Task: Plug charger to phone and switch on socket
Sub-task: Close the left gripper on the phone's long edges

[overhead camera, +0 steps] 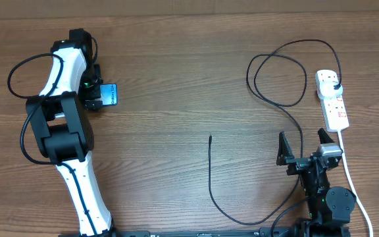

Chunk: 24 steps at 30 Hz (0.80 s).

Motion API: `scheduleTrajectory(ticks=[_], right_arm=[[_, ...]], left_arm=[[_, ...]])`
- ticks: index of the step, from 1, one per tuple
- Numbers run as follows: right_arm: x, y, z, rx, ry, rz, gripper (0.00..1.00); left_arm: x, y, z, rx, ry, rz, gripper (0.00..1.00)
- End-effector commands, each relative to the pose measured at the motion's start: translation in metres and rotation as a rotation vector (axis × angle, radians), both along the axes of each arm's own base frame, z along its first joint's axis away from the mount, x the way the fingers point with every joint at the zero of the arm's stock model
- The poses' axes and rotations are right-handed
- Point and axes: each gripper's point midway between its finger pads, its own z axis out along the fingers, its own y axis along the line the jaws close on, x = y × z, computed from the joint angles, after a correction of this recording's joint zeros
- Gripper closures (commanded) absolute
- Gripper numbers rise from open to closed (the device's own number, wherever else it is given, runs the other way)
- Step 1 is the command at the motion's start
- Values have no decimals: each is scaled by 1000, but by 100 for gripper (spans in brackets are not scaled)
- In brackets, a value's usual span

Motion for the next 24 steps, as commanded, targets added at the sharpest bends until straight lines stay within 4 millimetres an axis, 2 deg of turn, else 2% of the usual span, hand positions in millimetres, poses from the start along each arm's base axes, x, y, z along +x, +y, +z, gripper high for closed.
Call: scheduleTrajectory(ticks=[1, 24], right_arm=[[0, -1, -2, -5, -4, -5, 0], [0, -1, -2, -5, -4, -5, 0]], left_arm=[[-29, -9, -41, -59, 127, 15, 0], [-22, -7, -42, -60, 112, -90, 0]])
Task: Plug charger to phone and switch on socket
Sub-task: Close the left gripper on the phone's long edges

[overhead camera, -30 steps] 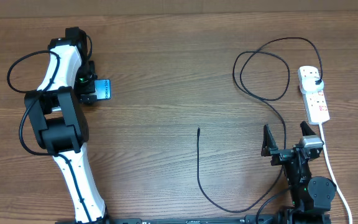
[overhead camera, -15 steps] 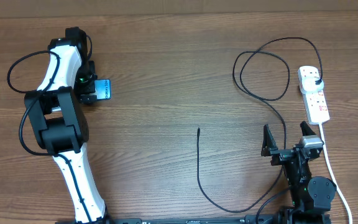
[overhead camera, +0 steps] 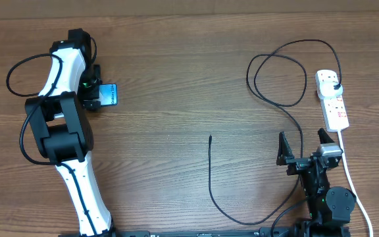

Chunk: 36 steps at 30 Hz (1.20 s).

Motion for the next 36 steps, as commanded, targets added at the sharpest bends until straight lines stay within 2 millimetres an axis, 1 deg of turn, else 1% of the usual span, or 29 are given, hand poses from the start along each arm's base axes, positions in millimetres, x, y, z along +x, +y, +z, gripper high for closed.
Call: scheduleTrajectory(ticks=[1, 25, 36], right_arm=[[0, -1, -2, -5, -5, -5, 0], [0, -1, -2, -5, -5, -5, 0], [0, -1, -2, -5, -5, -5, 0]], left_arm=[[-25, -10, -42, -62, 119, -34, 0], [-23, -20, -43, -130, 103, 1, 0], [-25, -18, -43, -147, 106, 8, 0]])
